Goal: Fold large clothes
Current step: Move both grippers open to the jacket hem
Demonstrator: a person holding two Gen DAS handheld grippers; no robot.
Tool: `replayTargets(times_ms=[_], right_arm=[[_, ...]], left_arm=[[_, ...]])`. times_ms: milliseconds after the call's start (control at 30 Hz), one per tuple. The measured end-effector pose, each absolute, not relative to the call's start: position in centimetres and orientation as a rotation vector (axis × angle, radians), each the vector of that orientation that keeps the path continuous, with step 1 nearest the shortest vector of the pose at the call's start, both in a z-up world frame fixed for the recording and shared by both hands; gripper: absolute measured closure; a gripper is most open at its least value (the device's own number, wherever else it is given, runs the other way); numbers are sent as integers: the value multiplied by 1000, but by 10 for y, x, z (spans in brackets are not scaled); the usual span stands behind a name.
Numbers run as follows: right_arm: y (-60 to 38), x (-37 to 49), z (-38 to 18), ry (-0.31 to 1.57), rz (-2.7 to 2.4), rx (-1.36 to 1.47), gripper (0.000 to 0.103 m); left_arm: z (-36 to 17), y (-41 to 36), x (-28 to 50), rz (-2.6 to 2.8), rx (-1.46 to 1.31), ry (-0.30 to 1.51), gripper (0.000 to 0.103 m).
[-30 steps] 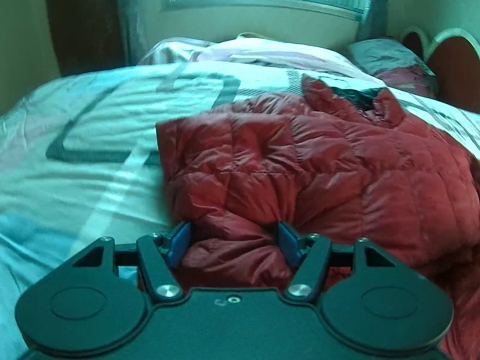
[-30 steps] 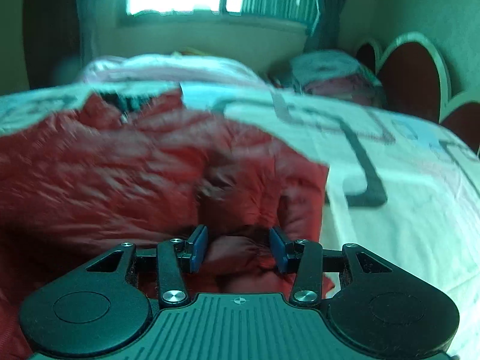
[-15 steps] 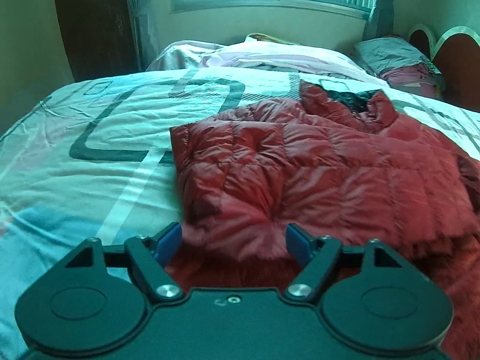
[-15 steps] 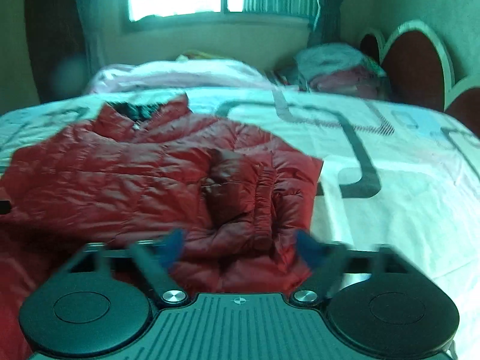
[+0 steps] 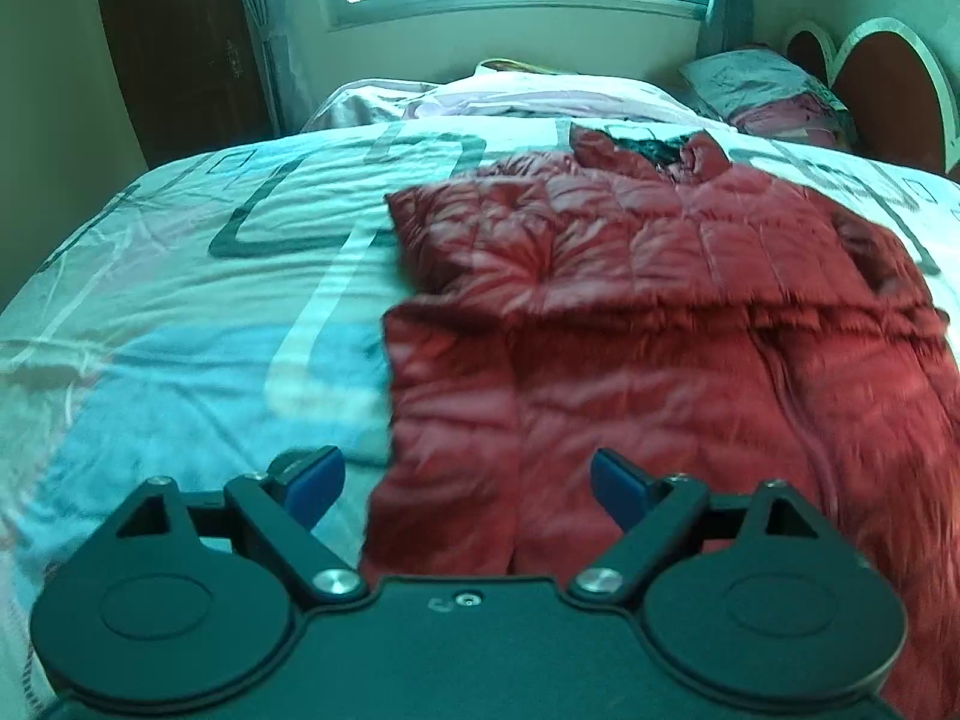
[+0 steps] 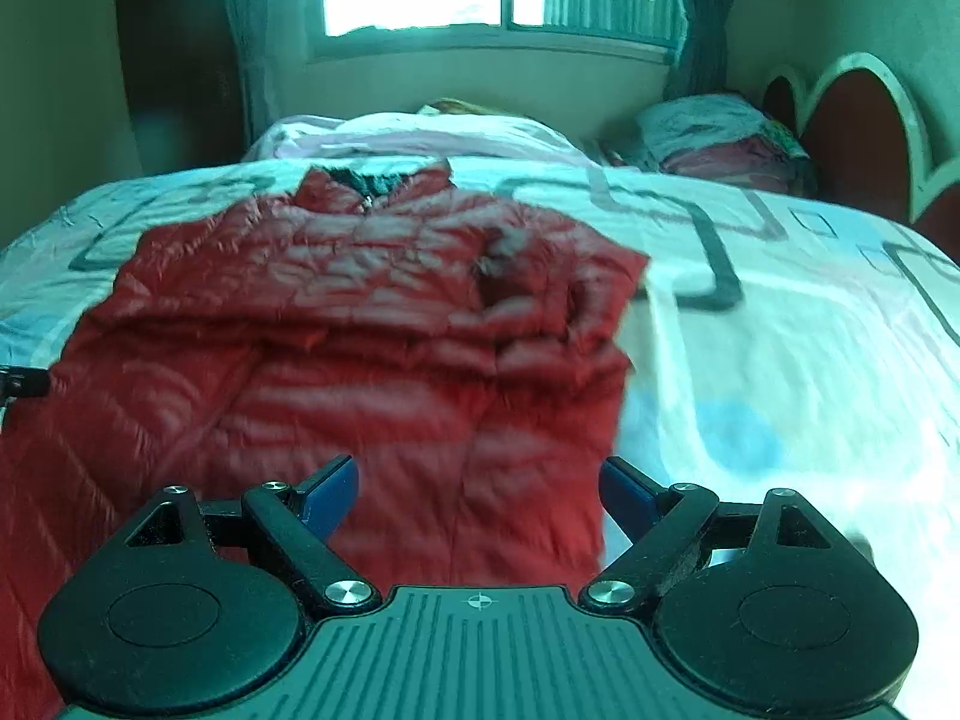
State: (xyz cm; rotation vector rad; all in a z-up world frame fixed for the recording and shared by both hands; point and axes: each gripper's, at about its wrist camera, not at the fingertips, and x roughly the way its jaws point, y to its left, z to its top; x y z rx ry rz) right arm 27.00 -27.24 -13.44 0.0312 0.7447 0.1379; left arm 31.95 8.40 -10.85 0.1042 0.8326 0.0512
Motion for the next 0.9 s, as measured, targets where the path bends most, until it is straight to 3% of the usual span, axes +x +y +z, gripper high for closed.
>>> replayTargets(times_ms=[600,900], right_arm=[[-290,161,-163,864,-82,-2,17],[-300,132,-169,912,-113,76,17]], left_arm=[[-141,174,215,3,54,935,15],[-150,175,195,-77,-33,959,21]])
